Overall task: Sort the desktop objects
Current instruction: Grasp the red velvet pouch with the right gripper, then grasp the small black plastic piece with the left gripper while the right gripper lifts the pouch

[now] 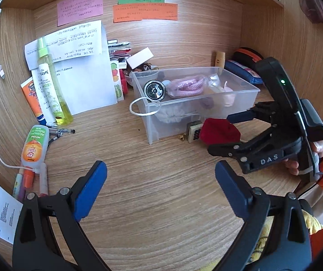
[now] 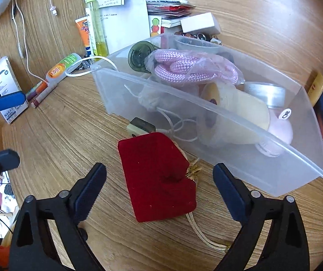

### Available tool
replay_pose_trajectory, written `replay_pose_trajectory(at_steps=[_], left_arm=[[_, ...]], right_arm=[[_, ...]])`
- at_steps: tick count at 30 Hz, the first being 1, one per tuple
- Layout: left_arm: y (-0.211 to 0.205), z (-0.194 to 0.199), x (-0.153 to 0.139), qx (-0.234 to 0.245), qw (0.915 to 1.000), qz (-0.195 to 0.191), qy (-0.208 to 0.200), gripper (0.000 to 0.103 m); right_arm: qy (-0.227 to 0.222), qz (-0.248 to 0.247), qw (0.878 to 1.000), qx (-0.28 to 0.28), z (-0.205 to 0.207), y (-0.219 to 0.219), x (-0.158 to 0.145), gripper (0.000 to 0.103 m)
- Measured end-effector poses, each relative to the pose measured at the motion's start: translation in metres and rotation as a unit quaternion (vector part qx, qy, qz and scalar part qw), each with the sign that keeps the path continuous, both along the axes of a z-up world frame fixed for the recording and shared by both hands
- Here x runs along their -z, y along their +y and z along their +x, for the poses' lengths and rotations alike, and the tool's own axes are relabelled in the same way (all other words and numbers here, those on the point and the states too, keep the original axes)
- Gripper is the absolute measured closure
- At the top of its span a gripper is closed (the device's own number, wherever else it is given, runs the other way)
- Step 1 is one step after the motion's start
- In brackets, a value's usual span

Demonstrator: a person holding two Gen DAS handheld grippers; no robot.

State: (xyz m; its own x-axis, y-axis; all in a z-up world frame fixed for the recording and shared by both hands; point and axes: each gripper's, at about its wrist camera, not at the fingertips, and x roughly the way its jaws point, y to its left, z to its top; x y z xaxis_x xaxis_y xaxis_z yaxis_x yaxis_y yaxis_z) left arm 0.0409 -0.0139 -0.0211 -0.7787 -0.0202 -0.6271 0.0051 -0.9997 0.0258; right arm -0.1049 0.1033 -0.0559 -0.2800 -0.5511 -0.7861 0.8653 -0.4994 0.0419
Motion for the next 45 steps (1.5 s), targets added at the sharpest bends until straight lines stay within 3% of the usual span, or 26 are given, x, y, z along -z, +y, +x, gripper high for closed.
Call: replay_pose_trajectory(at_steps=[5,8,19,24,26,28,30,33,37,40,45], left_arm=[[0.014,0.006,0.003,0.035,0.9994,-0.002,-0.003,0.006],[0.026,0.008,0.009,0.057,0.9983,-0.005,-0.01,0.006],[0.063,-0.003,0.037,0.125,0.991,0.014,-0.046,0.006],[0.069,-0.01,0.042,0.129,0.9901,0.021,-0.052,0.006],[0.07,-0.014,0.044,0.127,0.9901,0.02,-0.056,0.015],[0.074,-0.016,0.048,0.129,0.9892,0.019,-0.066,0.034],[0.077,-0.019,0.051,0.129,0.989,0.015,-0.072,0.039],[0.08,-0.021,0.054,0.134,0.988,0.009,-0.077,0.06],[0.083,-0.02,0.053,0.138,0.9879,0.001,-0.072,0.08],[0.083,-0.019,0.053,0.136,0.9883,-0.003,-0.068,0.085],[0.078,-0.017,0.05,0.127,0.9898,0.007,-0.064,0.085]], right_arm=[[-0.003,-0.007,1.0,-0.002,0.004,0.004,0.002,0.051],[0.0,-0.02,1.0,-0.006,0.008,0.012,-0.004,0.058],[-0.002,-0.054,0.998,0.04,0.0,0.066,-0.016,0.06],[-0.007,-0.076,0.995,0.064,-0.007,0.092,-0.022,0.06],[-0.011,-0.085,0.994,0.072,-0.009,0.101,-0.025,0.06],[-0.014,-0.092,0.993,0.077,-0.01,0.108,-0.026,0.06],[-0.019,-0.095,0.992,0.083,-0.012,0.112,-0.027,0.06],[-0.02,-0.096,0.992,0.085,-0.012,0.115,-0.026,0.06],[-0.023,-0.098,0.991,0.083,-0.012,0.116,-0.024,0.06],[-0.023,-0.101,0.991,0.087,-0.011,0.115,-0.026,0.06],[-0.022,-0.103,0.991,0.084,-0.01,0.112,-0.028,0.06]])
